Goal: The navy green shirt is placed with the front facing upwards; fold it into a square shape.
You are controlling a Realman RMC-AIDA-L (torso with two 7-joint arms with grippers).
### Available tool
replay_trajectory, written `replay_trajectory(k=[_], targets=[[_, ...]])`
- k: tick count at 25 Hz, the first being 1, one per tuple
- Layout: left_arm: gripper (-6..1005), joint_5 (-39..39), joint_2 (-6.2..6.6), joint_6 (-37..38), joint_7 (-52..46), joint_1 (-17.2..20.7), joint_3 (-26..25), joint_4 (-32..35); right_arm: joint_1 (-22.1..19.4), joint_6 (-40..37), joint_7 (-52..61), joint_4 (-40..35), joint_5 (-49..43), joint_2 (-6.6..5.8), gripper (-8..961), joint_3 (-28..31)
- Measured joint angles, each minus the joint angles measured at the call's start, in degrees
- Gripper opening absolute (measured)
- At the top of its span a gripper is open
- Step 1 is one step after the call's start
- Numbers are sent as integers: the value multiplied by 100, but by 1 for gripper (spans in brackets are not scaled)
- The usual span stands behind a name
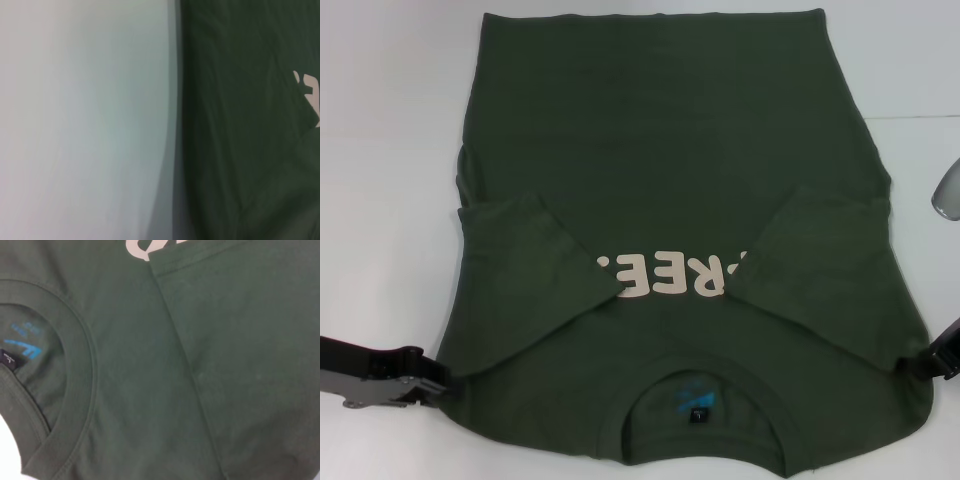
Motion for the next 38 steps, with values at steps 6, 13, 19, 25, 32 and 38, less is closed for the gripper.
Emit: replay_trajectory(k=[6,13,19,25,32,38], targets=[[223,-3,7,-39,2,-17,-14,9,8,0,-14,3,33,-3,39,35],[98,-74,15,-38,266,-32,-46,12,-33,10,-58,-22,158,-17,39,82],[81,-355,32,-32,1411,57,-484,-75,-188,-24,-691,-20,494,-46,40,919],[81,-417,131,-7,2636,92,-1287,-398,-619,-32,-1699,163,1328,-37,40,1690],[75,-470,144,75,3653,189,-1654,-454,-1028,-94,-2666,753,2419,-57,40,2226],[69,-540,182,246,4325,270,-1859,-464,-1233,-167,-3617,1405,2933,-40,39,2773]])
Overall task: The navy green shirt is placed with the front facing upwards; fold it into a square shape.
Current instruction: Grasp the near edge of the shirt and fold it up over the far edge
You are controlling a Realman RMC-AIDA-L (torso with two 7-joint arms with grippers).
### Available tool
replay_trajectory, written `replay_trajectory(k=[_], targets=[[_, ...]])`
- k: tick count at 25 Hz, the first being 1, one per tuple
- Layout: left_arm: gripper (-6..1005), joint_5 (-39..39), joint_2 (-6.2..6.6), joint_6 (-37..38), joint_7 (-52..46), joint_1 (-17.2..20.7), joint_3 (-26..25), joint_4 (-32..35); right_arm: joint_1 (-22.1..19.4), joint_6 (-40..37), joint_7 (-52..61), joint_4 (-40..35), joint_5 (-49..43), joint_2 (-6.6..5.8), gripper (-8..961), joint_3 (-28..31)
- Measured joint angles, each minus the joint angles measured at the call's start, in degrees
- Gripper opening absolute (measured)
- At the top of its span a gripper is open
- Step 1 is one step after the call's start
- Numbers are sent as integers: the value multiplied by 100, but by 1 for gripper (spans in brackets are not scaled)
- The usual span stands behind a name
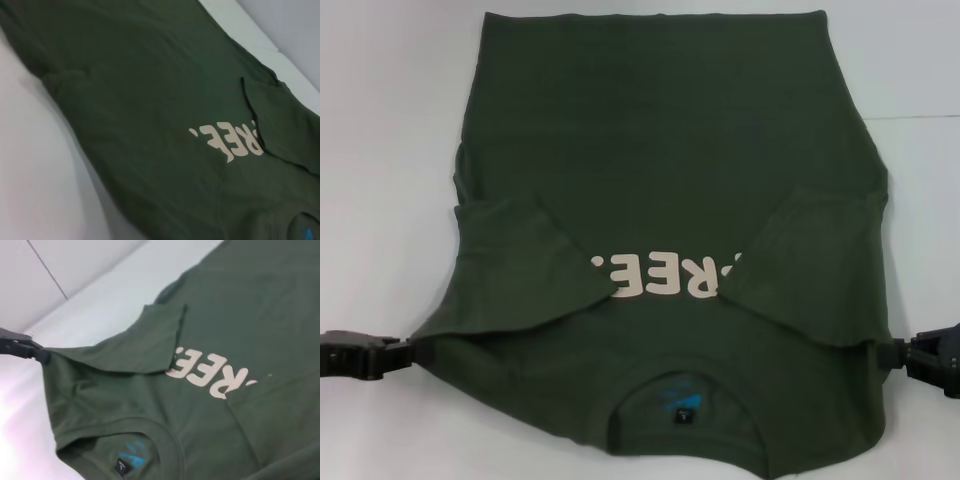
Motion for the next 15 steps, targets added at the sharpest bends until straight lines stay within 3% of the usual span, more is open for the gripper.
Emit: replay_trajectory(k=[9,15], targets=[[53,-6,27,511,1105,187,-276,-8,-254,-102,-1303,778,372,-1,40,513],[42,-12,2,767,1615,352,-404,15,-311,-143,-1546,933,377,-3,39,564]])
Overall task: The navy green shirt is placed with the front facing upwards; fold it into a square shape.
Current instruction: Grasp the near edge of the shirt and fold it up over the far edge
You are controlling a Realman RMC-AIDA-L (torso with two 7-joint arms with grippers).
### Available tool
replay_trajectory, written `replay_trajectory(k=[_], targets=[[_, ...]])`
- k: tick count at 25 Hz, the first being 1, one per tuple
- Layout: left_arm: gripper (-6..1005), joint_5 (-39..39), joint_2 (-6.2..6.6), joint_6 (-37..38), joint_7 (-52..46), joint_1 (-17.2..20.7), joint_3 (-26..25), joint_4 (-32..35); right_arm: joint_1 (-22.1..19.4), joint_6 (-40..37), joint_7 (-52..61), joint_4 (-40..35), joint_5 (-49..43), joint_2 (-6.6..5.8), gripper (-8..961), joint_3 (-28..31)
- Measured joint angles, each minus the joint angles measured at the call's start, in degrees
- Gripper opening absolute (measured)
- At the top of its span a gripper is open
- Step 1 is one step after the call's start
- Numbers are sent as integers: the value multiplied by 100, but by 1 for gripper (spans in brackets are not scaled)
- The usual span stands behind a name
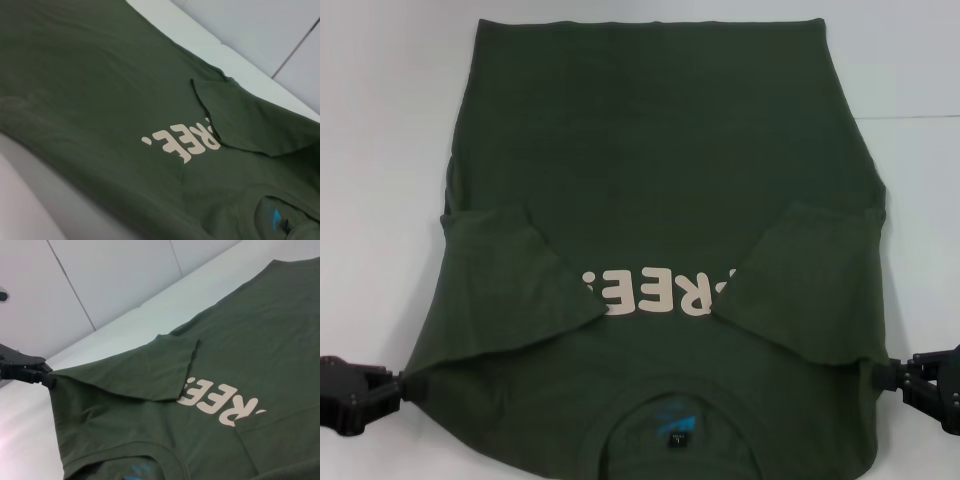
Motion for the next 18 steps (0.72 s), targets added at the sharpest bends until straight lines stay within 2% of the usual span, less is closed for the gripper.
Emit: replay_trajectory(k=[7,9,18], targets=[[40,23,-51,469,571,288,-187,95,-77,-292,-377,92,29,-5,40,63],[40,42,-102,751,833,454,-211,170,-120,-369,-549,118,36,-2,40,92],[40,39,-245,1144,1259,885,-226,374,-428,-447,-1058,333,38,8,40,156]])
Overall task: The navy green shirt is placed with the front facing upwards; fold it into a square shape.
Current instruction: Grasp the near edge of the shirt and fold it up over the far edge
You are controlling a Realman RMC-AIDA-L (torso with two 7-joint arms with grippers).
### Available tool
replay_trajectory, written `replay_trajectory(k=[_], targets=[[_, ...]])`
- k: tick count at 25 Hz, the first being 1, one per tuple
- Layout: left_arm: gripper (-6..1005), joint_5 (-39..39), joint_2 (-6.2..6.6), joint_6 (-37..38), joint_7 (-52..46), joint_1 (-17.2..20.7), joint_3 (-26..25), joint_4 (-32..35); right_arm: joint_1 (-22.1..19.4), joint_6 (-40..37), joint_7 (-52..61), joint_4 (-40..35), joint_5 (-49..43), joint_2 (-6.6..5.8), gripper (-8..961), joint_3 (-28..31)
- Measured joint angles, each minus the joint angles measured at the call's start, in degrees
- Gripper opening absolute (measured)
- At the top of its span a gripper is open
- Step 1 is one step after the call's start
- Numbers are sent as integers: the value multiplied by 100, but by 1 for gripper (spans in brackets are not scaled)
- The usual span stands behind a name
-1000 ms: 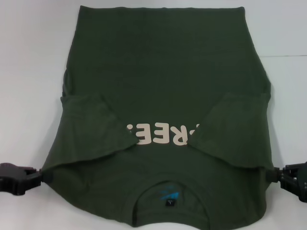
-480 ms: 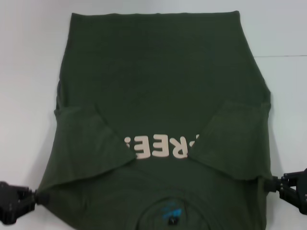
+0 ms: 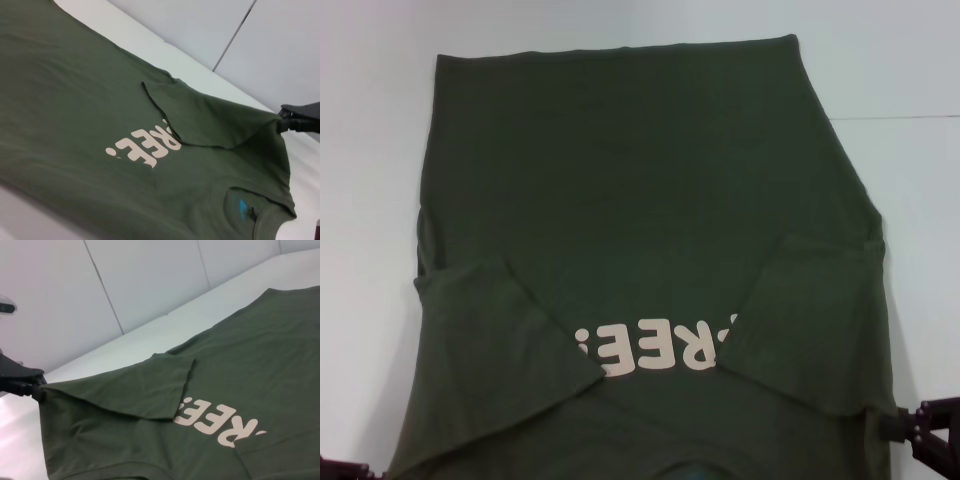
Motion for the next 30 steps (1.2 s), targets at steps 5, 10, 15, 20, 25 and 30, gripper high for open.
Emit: replay_trajectory(k=[5,10,15,20,25,30], targets=[[40,-27,-20,192,126,143,-214,60,-202,-132,-326,76,-14,-20,40,-20],[40,-82,1,194,128,82,-512,-46,-302,-286,-666,319,-12,-110,40,219],[40,-317,8,91,56,10,-865,-246,-348,-383,-850,409,12,-130,40,592],[40,-546,21,-16,-34,17,-1011,-377,-331,-669,-900,413,35,-140,39,1262],[39,-612,33,-196,-45,34,-1309,-525,-298,-797,-901,420,54,-141,39,1904],[39,-831,45,-242,-54,59,-1602,-679,-294,-840,-896,593,261,-160,39,2266]])
